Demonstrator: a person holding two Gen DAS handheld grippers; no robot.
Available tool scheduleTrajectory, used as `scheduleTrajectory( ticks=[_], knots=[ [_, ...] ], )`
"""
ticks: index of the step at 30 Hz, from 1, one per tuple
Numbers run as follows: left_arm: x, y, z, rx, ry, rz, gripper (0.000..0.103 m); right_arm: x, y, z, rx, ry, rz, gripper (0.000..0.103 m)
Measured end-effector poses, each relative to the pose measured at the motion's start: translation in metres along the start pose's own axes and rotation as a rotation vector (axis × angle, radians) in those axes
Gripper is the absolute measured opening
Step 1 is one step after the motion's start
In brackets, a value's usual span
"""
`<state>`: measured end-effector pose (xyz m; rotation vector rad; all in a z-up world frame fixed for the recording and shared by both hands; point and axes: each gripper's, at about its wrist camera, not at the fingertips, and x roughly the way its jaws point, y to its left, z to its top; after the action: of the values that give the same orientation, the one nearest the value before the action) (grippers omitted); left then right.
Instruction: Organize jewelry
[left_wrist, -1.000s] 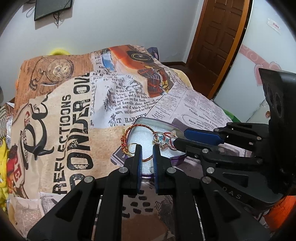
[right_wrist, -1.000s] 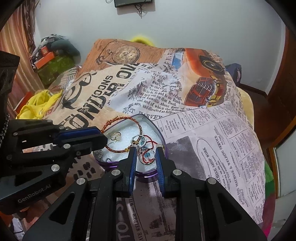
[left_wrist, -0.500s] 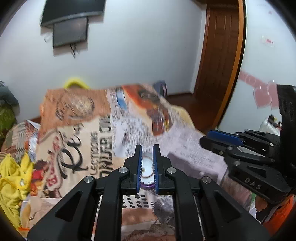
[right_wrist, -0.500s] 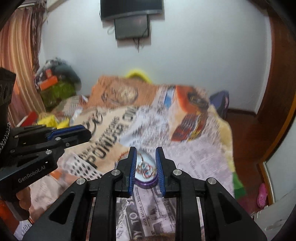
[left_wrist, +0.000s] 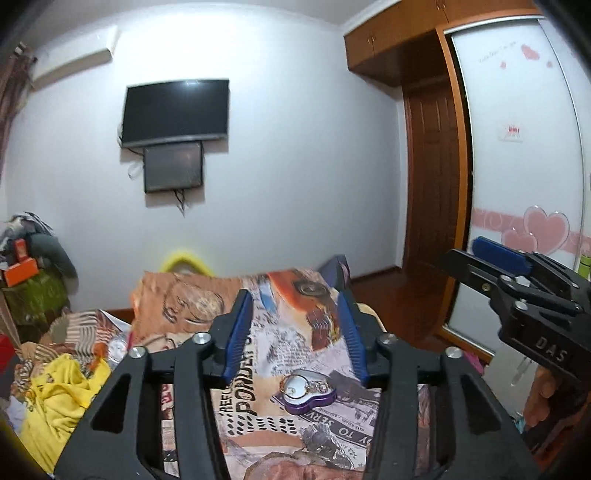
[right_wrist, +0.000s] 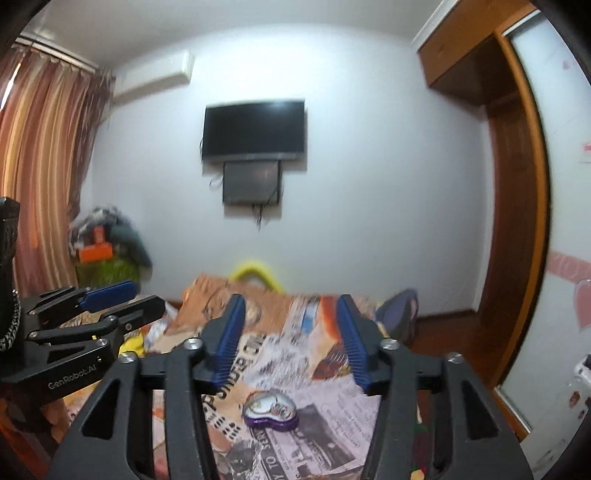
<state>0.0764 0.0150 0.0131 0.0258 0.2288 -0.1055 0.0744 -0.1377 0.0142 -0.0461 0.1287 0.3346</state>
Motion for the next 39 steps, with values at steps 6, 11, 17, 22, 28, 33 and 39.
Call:
scheduleTrajectory(
  ticks=[6, 11, 17, 22, 28, 33, 39],
  knots=[
    [-0.029, 0.001, 0.0, -0.045, -0.045, 0.008, 0.072, -0.02, 0.01, -0.001, -0.003, -0.07, -0.061, 0.089],
    [-0.045, 0.004, -0.002, -0.063, -0.084, 0.037, 0.094, -0.023, 0.015, -0.001, 0.017, -0.08, -0.077, 0.103],
    [-0.057, 0.001, -0.005, -0.063, -0.098, 0.051, 0.099, -0.026, 0.016, -0.007, 0.008, -0.065, -0.086, 0.103],
    [-0.059, -0.001, -0.006, -0.062, -0.098, 0.054, 0.099, -0.03, 0.015, -0.009, 0.016, -0.065, -0.083, 0.103],
    [-0.061, -0.003, -0.009, -0.058, -0.099, 0.06, 0.1, -0.036, 0.011, -0.012, 0.025, -0.063, -0.083, 0.103],
    [-0.06, -0.003, -0.01, -0.056, -0.097, 0.062, 0.1, -0.037, 0.009, -0.011, 0.035, -0.057, -0.081, 0.103],
    [-0.057, -0.004, -0.01, -0.056, -0.091, 0.062, 0.1, -0.039, 0.006, -0.01, 0.043, -0.046, -0.079, 0.103]
  ],
)
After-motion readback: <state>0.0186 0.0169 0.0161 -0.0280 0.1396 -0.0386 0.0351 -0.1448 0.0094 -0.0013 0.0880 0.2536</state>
